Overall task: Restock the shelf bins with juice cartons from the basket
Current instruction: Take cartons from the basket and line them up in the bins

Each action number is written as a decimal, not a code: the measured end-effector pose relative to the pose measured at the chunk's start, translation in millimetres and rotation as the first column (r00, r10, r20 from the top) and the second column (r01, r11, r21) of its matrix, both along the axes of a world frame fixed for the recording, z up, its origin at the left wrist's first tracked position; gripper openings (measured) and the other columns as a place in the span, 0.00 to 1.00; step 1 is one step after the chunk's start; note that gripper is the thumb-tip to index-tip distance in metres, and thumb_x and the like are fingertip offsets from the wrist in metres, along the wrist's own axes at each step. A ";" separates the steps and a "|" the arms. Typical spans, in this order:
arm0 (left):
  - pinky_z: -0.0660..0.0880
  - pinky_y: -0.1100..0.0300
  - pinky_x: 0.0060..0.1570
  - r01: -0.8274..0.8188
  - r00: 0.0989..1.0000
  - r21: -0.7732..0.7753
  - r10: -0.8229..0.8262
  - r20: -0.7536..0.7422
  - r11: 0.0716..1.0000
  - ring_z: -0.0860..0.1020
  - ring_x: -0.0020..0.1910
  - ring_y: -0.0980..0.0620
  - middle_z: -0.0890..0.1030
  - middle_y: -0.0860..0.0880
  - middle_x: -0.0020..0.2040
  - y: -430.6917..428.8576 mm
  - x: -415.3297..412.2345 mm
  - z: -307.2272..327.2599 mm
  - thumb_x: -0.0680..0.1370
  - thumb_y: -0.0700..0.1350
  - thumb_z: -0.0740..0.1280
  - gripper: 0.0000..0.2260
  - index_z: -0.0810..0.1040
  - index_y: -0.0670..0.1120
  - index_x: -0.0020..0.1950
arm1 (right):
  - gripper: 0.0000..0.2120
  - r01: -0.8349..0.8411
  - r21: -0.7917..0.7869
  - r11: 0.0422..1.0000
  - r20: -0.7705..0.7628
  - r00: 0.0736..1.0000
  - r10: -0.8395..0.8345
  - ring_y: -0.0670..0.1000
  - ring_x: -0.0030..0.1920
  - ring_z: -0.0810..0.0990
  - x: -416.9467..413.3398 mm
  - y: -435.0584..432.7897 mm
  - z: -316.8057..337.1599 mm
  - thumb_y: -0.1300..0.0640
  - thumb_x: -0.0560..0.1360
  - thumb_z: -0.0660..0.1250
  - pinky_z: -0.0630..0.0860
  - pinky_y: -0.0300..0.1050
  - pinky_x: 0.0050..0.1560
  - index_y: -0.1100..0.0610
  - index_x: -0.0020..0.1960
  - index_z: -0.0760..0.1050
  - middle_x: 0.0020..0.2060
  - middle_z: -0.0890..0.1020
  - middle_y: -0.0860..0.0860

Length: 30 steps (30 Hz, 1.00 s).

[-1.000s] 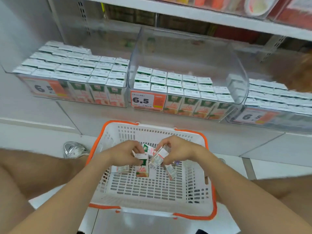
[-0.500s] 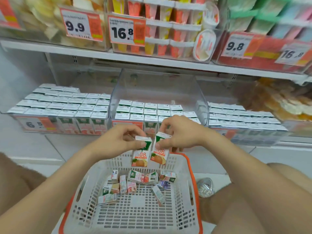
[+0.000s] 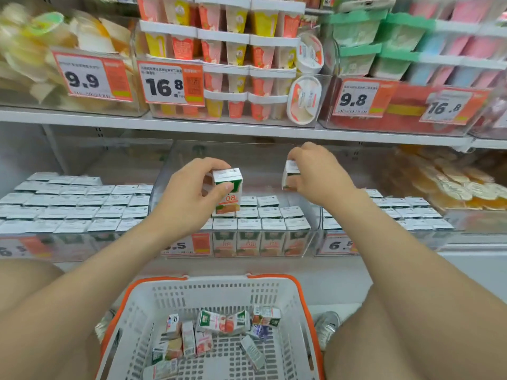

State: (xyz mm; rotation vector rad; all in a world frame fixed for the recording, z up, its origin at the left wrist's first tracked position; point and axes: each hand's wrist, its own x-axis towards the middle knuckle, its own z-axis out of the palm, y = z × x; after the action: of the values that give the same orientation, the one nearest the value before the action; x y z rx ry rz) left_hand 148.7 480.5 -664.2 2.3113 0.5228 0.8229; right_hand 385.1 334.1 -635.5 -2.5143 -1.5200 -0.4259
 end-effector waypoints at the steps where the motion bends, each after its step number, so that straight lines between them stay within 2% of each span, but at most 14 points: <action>1: 0.79 0.52 0.60 -0.016 1.000 0.008 0.016 -0.012 1.000 0.79 0.57 0.56 0.80 0.56 0.60 3.7 1.8 -3.2 0.82 0.48 0.70 0.12 0.79 0.54 0.66 | 0.14 0.013 -0.075 0.997 0.048 0.999 -0.010 0.63 0.57 0.77 0.3 4.0 -2.1 0.58 0.75 0.74 0.75 0.54 0.53 0.59 0.59 0.77 0.53 0.78 0.57; 4: 0.78 0.50 0.62 -0.044 0.996 -0.016 0.043 -0.073 0.999 0.78 0.59 0.55 0.79 0.55 0.61 9.9 4.3 -14.0 0.83 0.48 0.69 0.12 0.78 0.55 0.67 | 0.11 0.065 -0.336 0.940 0.177 0.984 -0.004 0.61 0.50 0.78 -3.4 17.1 -6.5 0.53 0.78 0.73 0.67 0.51 0.47 0.55 0.49 0.71 0.45 0.78 0.54; 6: 0.77 0.50 0.62 -0.046 0.994 -0.019 0.044 -0.103 0.999 0.78 0.59 0.55 0.79 0.55 0.60 10.4 6.7 -17.3 0.84 0.49 0.68 0.12 0.78 0.56 0.67 | 0.09 0.044 -0.444 0.895 0.089 0.996 -0.005 0.59 0.41 0.76 -4.6 22.2 -10.8 0.57 0.80 0.70 0.67 0.49 0.42 0.56 0.48 0.69 0.40 0.72 0.53; 9: 0.76 0.65 0.53 -0.048 0.990 -0.040 0.042 -0.137 0.998 0.78 0.59 0.55 0.77 0.53 0.61 11.0 10.3 -14.2 0.84 0.49 0.67 0.14 0.77 0.56 0.70 | 0.07 0.006 -0.537 0.844 -0.023 0.999 -0.022 0.57 0.34 0.70 -4.8 24.3 -16.0 0.69 0.78 0.62 0.66 0.47 0.33 0.58 0.47 0.70 0.43 0.71 0.56; 11: 0.72 0.64 0.54 -0.054 0.980 -0.043 0.044 -0.195 0.998 0.78 0.60 0.53 0.75 0.52 0.61 12.3 10.8 -12.7 0.84 0.46 0.67 0.17 0.74 0.57 0.73 | 0.12 -0.009 -0.587 0.809 -0.062 0.998 -0.033 0.55 0.31 0.67 -11.8 22.8 -13.8 0.73 0.74 0.59 0.63 0.47 0.32 0.58 0.41 0.64 0.41 0.70 0.57; 13: 0.71 0.60 0.56 -0.060 0.971 -0.052 0.046 -0.235 0.997 0.77 0.60 0.52 0.75 0.51 0.62 13.2 8.9 -11.7 0.83 0.42 0.69 0.22 0.72 0.58 0.75 | 0.10 0.009 -0.583 0.813 -0.077 0.995 -0.066 0.55 0.31 0.67 -18.0 22.5 -11.4 0.71 0.74 0.59 0.62 0.47 0.30 0.58 0.41 0.64 0.40 0.70 0.56; 15: 0.72 0.62 0.55 -0.064 0.974 -0.076 0.046 -0.222 0.995 0.78 0.60 0.54 0.76 0.53 0.62 13.5 6.6 -11.8 0.82 0.39 0.70 0.25 0.72 0.57 0.76 | 0.05 0.014 -0.464 0.886 -0.086 0.994 -0.061 0.58 0.36 0.75 -20.9 25.6 -13.0 0.68 0.75 0.60 0.70 0.49 0.32 0.60 0.47 0.70 0.42 0.74 0.56; 17: 0.72 0.69 0.49 -0.076 0.983 -0.130 0.053 -0.174 0.989 0.79 0.57 0.57 0.78 0.55 0.60 13.9 3.9 -10.9 0.81 0.39 0.72 0.25 0.72 0.55 0.75 | 0.15 -0.127 -0.224 0.966 -0.246 0.967 0.070 0.59 0.53 0.82 -31.1 30.8 -16.1 0.63 0.76 0.61 0.80 0.52 0.49 0.59 0.62 0.76 0.51 0.81 0.55; 18: 0.72 0.72 0.45 -0.079 0.987 -0.156 0.055 -0.152 0.985 0.79 0.56 0.59 0.79 0.56 0.59 13.9 1.5 -9.8 0.80 0.39 0.73 0.25 0.71 0.55 0.74 | 0.21 -0.193 -0.078 0.978 -0.377 0.914 0.150 0.54 0.59 0.82 -42.4 32.7 -14.8 0.58 0.77 0.63 0.80 0.50 0.58 0.55 0.70 0.75 0.57 0.83 0.52; 20: 0.75 0.71 0.46 -0.056 0.994 -0.176 0.038 -0.105 0.983 0.80 0.55 0.62 0.80 0.57 0.57 14.9 -5.0 -7.3 0.79 0.40 0.74 0.26 0.71 0.56 0.73 | 0.27 -0.270 0.140 0.953 -0.540 0.786 0.302 0.43 0.58 0.82 -69.4 36.1 -12.2 0.50 0.79 0.68 0.78 0.39 0.59 0.48 0.77 0.70 0.61 0.82 0.45; 22: 0.80 0.63 0.53 -0.014 0.998 -0.173 0.003 -0.062 0.985 0.81 0.56 0.62 0.81 0.58 0.57 17.4 -13.0 -3.7 0.79 0.42 0.75 0.25 0.70 0.57 0.73 | 0.25 -0.317 0.217 0.923 -0.501 0.775 0.385 0.42 0.54 0.82 -88.6 43.0 -12.0 0.46 0.80 0.71 0.78 0.37 0.54 0.47 0.75 0.73 0.58 0.82 0.43; 25: 0.77 0.59 0.60 -0.027 0.999 -0.086 0.023 -0.046 0.996 0.79 0.61 0.60 0.81 0.58 0.61 27.0 -29.2 1.3 0.79 0.46 0.76 0.26 0.70 0.56 0.74 | 0.16 -0.311 0.296 0.903 -0.439 0.796 0.417 0.44 0.51 0.82 -97.8 59.5 -16.6 0.50 0.80 0.72 0.78 0.41 0.54 0.49 0.67 0.79 0.54 0.84 0.42; 28: 0.69 0.47 0.70 -0.187 0.953 0.211 0.229 -0.197 0.959 0.68 0.74 0.46 0.70 0.50 0.75 50.1 -47.1 0.7 0.80 0.46 0.74 0.30 0.65 0.51 0.79 | 0.15 -0.174 0.421 0.890 -0.466 0.800 0.377 0.45 0.51 0.80 -99.9 80.6 -23.9 0.56 0.81 0.70 0.74 0.32 0.49 0.50 0.67 0.77 0.55 0.83 0.44; 30: 0.66 0.40 0.70 -0.240 0.865 0.293 0.341 -0.369 0.925 0.62 0.77 0.40 0.63 0.48 0.79 63.0 -58.4 -2.1 0.80 0.47 0.72 0.33 0.60 0.48 0.81 | 0.16 -0.145 0.448 0.882 -0.428 0.831 0.354 0.48 0.54 0.78 -100.0 97.3 -30.8 0.58 0.80 0.71 0.72 0.32 0.48 0.51 0.67 0.75 0.56 0.81 0.47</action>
State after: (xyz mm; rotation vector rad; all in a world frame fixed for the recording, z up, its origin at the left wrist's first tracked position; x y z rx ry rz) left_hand 90.3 543.4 -666.3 2.6892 1.0344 0.5443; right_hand 285.1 431.4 -666.4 -1.8712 -1.3603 -0.0199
